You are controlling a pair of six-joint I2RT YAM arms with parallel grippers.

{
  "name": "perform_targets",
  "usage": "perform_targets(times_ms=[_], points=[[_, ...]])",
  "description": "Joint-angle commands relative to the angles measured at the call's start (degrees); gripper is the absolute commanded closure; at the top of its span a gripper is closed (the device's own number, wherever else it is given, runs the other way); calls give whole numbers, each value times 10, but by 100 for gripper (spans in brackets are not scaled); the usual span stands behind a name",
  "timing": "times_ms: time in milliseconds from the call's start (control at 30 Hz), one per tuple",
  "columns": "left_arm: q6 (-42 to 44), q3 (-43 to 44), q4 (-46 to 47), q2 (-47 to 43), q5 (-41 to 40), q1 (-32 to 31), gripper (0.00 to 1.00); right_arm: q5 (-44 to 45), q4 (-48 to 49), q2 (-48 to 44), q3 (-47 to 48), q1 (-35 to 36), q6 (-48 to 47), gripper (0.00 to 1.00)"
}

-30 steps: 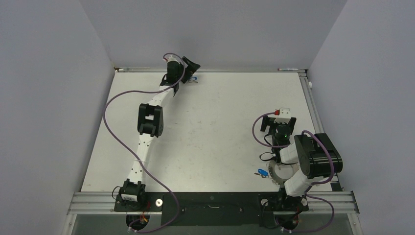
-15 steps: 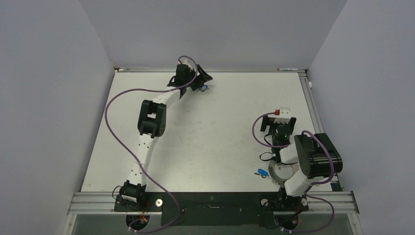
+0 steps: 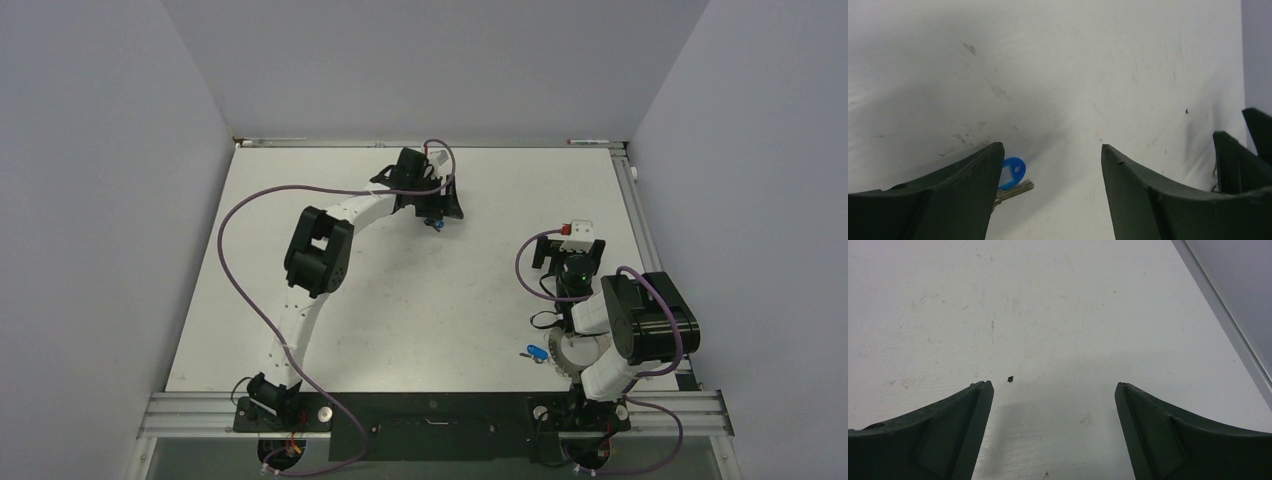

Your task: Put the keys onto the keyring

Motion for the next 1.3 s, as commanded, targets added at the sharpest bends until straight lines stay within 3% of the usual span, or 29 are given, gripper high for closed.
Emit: perform_targets(times_ms=[0,167,300,433,467,500,567,600,633,700,800,1000,1133,1267], points=[[48,-83,-130,-77,20,-5,35,-5,21,-1,12,-1,9,1],[9,-238,-91,-219,7,-11,37,-8,23,-1,10,-2,11,1],[44,-256,-168,-342,-79,-42,36,-10,26,-2,8,-6,14,1],[92,-272,-219,-473,-175,-69,30,49,34,-5,5,11,19,1],[109,-288,-222,-508,-213,-70,26,108,22,-20,7,25,20,1],[127,-306,-221,-541,-266,-70,22,148,-48,-51,21,45,6,1],[165,-364,-195,-606,-400,-75,1,215,-240,-135,88,80,-1,2],[179,-400,-171,-637,-453,-74,3,242,-319,-168,124,87,26,2],[191,-431,-146,-660,-498,-73,4,257,-402,-206,174,83,84,8],[195,-478,-111,-701,-553,-73,4,248,-577,-244,232,58,224,10],[193,-522,-74,-733,-553,-72,4,137,-757,-290,297,15,328,10],[193,-518,-87,-738,-552,-73,4,120,-984,-366,318,17,449,6],[191,-513,-95,-749,-540,-73,4,155,-1122,-377,344,18,534,5],[187,-517,-98,-765,-525,-73,4,143,-1198,-409,325,23,584,2]])
